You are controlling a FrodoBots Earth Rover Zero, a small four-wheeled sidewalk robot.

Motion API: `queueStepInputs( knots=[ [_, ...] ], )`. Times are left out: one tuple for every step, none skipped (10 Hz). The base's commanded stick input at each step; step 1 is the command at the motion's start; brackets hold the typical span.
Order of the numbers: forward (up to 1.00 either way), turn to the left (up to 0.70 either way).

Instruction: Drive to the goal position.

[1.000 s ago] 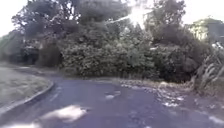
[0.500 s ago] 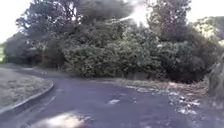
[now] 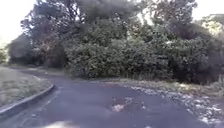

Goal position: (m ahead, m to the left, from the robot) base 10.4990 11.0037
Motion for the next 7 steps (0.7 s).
queueStepInputs(
  knots=[
    [0.70, 0.14],
    [0.70, 0.14],
    [0.70, 0.14],
    [0.70, 0.14],
    [0.70, 0.14],
    [0.70, 0.14],
    [0.70, 0.14]
  ],
)
